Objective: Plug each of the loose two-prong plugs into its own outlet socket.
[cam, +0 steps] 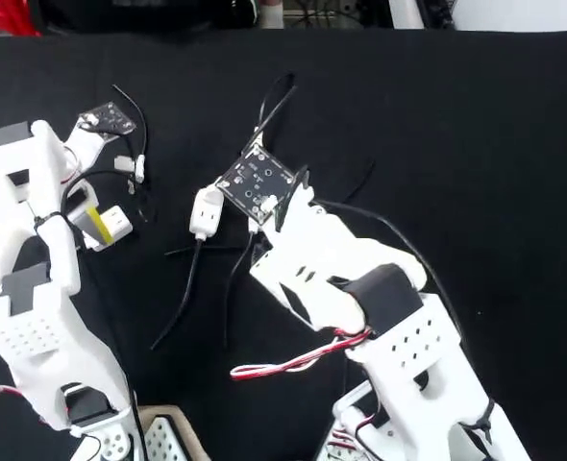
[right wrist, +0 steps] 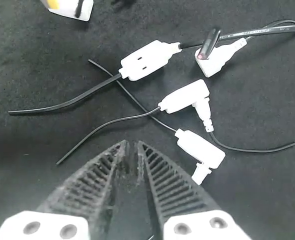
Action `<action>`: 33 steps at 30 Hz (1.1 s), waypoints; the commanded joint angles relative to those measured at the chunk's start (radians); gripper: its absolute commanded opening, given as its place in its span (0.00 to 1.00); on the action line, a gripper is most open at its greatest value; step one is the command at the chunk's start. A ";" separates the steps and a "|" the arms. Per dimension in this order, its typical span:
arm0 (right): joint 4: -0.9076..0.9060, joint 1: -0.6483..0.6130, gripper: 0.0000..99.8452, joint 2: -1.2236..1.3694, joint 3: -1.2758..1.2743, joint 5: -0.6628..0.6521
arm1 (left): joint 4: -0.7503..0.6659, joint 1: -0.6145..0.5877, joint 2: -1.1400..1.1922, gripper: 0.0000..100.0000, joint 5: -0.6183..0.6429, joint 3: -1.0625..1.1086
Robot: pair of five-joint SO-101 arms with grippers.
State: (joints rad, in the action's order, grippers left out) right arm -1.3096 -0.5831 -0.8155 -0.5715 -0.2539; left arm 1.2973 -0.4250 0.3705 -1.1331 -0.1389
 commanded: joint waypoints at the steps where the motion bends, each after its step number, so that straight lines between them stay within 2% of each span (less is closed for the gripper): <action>1: 0.002 -0.015 0.03 0.004 0.045 0.011 | -0.064 0.030 -0.008 0.34 -0.011 -0.015; 12: 0.031 -0.015 0.03 0.004 0.025 0.011 | -0.130 0.088 0.178 0.34 -0.028 -0.076; 14: 0.055 -0.015 0.03 0.004 0.010 0.011 | -0.130 0.081 0.215 0.31 0.000 -0.111; 17: 0.069 -0.015 0.03 0.004 0.001 0.011 | -0.126 0.077 0.250 0.20 0.112 -0.160; 19: 0.069 -0.015 0.03 0.004 0.001 0.011 | -0.078 0.084 0.259 0.10 0.146 -0.176; 21: 0.069 -0.015 0.03 0.004 0.001 0.011 | 0.002 0.097 0.258 0.02 0.126 -0.180; 23: 0.069 -0.015 0.03 0.004 0.001 0.011 | 0.087 0.119 0.253 0.05 0.112 -0.196; 28: 0.069 -0.015 0.03 0.004 0.001 0.011 | 0.304 0.151 0.216 0.03 0.114 -0.226; 33: 0.071 -0.015 0.03 0.004 0.001 0.011 | 0.417 0.173 0.104 0.03 0.115 -0.159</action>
State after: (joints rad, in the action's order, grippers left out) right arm -1.2605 -0.5831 -0.8155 -0.5746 -0.2539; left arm 1.6594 -0.2716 0.5869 -1.0150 -0.3199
